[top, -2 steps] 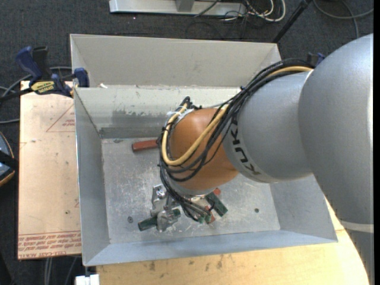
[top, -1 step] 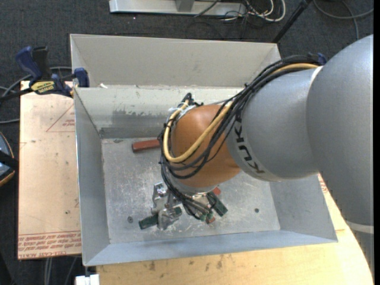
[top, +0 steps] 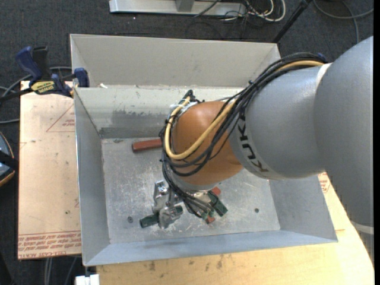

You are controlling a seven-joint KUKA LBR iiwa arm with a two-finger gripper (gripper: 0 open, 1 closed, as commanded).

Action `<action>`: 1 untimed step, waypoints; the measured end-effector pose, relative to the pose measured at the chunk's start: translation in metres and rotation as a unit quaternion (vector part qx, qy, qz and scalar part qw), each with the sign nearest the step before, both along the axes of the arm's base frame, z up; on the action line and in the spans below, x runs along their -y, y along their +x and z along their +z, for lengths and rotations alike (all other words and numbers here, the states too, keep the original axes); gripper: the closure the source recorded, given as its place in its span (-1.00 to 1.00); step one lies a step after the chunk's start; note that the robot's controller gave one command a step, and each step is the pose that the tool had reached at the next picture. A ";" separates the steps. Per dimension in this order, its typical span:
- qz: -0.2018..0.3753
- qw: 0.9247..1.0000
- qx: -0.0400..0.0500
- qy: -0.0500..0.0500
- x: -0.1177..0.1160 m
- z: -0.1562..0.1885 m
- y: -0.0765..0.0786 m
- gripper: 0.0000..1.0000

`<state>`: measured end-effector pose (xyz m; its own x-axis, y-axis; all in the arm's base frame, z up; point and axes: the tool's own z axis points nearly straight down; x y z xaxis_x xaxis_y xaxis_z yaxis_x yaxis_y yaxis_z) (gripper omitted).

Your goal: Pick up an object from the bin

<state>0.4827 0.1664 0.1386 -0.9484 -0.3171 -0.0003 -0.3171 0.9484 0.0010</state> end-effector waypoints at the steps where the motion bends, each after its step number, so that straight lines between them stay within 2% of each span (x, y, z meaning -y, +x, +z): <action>1: 0.000 1.000 0.001 0.000 0.000 0.011 0.001 1.00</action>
Offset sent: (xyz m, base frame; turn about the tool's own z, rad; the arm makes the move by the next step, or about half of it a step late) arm -0.0002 0.0001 0.0466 0.0000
